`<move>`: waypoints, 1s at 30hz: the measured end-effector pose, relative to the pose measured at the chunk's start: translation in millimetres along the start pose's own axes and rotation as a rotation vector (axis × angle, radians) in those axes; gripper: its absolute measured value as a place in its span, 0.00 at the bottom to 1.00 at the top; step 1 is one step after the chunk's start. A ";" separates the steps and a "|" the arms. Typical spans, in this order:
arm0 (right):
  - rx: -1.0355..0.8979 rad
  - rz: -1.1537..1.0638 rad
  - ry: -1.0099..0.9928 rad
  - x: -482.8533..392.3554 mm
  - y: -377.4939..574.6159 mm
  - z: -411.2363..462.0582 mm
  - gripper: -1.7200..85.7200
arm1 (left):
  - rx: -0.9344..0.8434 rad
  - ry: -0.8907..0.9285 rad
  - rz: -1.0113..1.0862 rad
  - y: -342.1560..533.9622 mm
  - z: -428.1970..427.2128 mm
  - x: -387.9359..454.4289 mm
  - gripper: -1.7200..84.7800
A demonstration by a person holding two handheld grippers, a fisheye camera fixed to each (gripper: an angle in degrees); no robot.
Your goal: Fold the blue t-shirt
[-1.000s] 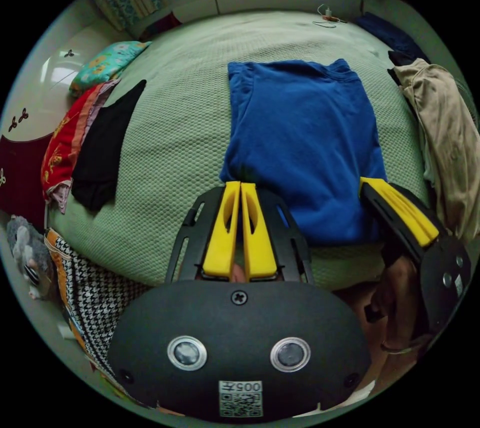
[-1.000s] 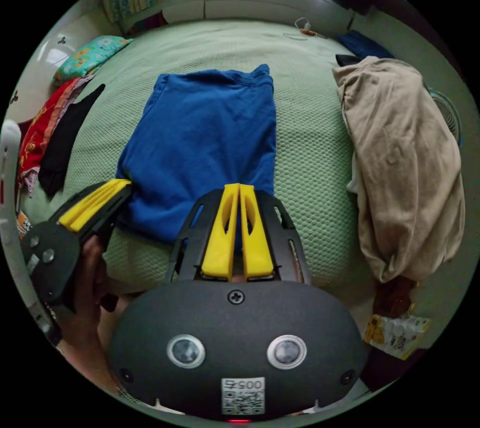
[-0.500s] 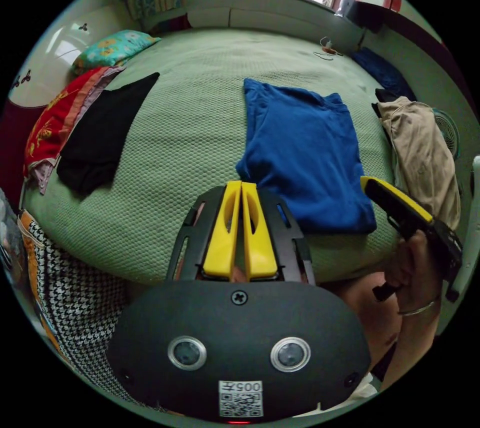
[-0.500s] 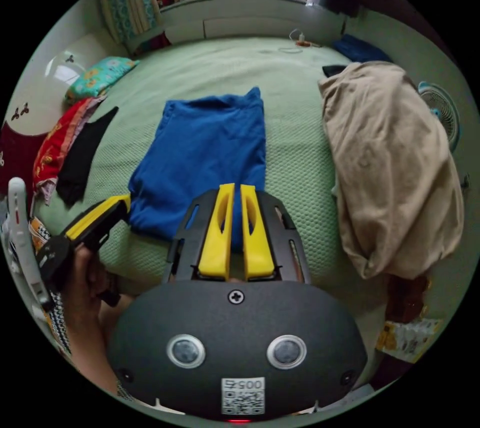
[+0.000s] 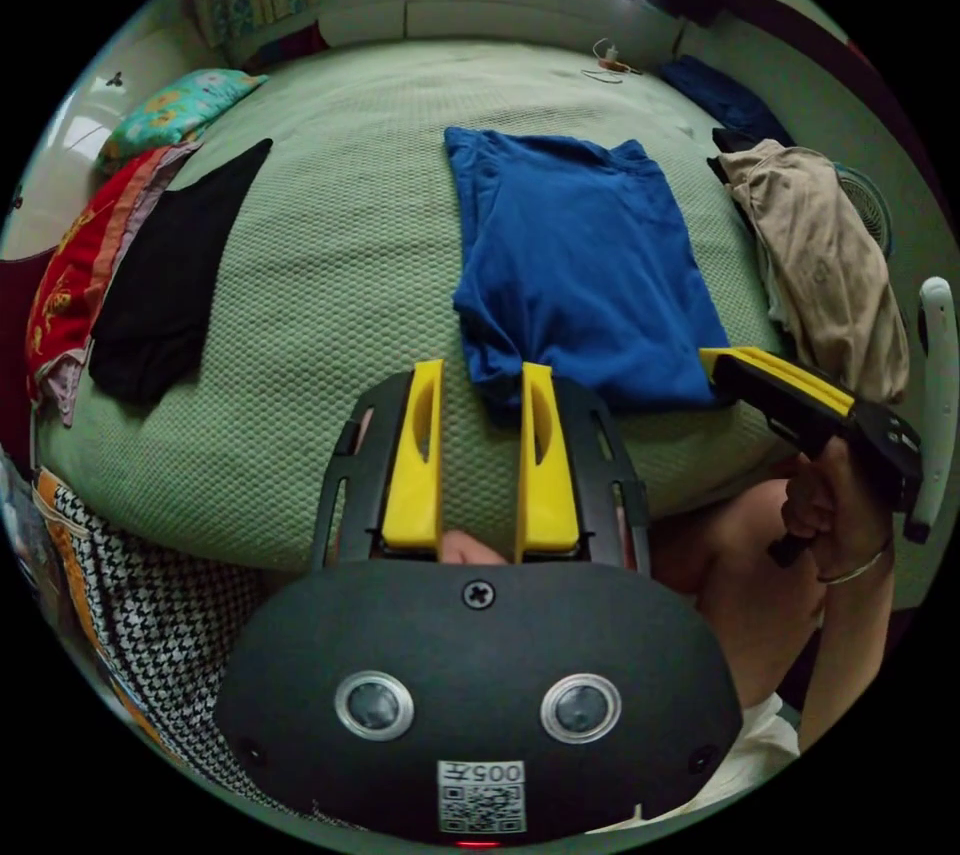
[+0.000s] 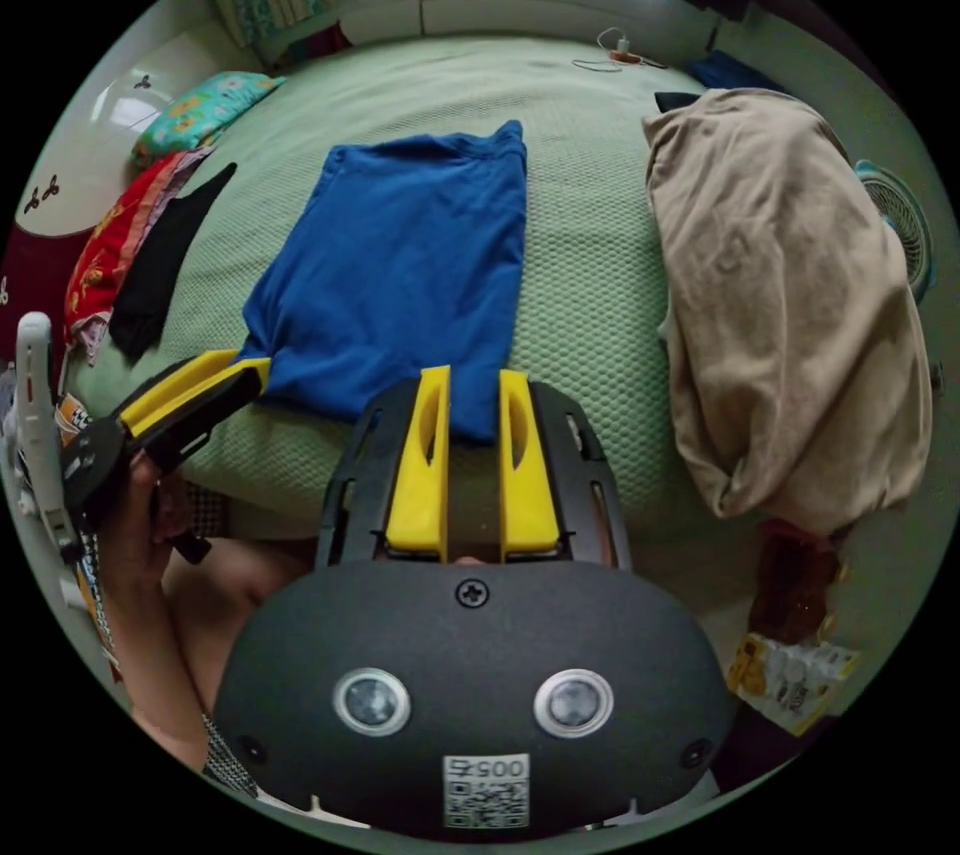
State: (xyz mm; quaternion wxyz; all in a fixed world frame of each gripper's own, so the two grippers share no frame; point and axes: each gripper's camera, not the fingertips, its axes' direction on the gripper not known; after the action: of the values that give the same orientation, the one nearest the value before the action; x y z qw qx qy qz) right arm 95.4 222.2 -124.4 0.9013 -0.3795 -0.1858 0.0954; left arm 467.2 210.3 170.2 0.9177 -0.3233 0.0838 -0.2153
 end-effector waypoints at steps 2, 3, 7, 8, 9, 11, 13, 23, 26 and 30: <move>0.010 0.006 -0.028 6.4 1.6 -6.0 0.03 | 0.020 0.006 -0.003 2.9 -8.2 -6.1 0.16; 0.014 -0.002 -0.045 10.3 3.0 -9.8 0.02 | 0.023 0.009 -0.002 3.7 -10.0 -7.4 0.16; 0.015 -0.002 -0.057 22.1 8.5 -18.6 0.01 | 0.009 0.034 0.041 8.6 -17.1 -11.1 0.18; 0.012 0.004 -0.052 25.6 10.1 -20.1 0.01 | 0.003 0.036 0.060 10.1 -19.0 -10.8 0.18; 0.012 0.010 -0.053 28.8 11.4 -21.1 0.01 | 0.003 0.034 0.069 11.0 -20.4 -10.6 0.18; 0.004 0.010 -0.055 32.3 12.5 -20.6 0.01 | 0.005 0.044 0.098 14.8 -27.6 -11.2 0.19; -0.003 0.005 -0.049 34.7 13.2 -20.3 0.02 | 0.010 0.067 0.109 18.0 -33.4 -13.8 0.20; -0.001 -0.020 -0.037 44.6 19.7 -38.0 0.02 | -0.004 0.102 0.069 20.3 -40.4 -19.4 0.21; 0.000 -0.025 -0.034 46.7 22.1 -45.4 0.02 | -0.063 0.103 0.043 17.6 -35.7 -14.1 0.20; -0.005 -0.052 -0.032 49.5 24.7 -57.4 0.02 | -0.076 0.071 0.048 17.5 -42.0 -5.2 0.19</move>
State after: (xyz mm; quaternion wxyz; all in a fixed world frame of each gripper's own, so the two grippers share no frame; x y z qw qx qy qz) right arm 163.2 217.6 -166.1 0.8994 -0.3751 -0.2104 0.0776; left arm 456.2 201.5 126.6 0.9061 -0.3480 0.1320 -0.2013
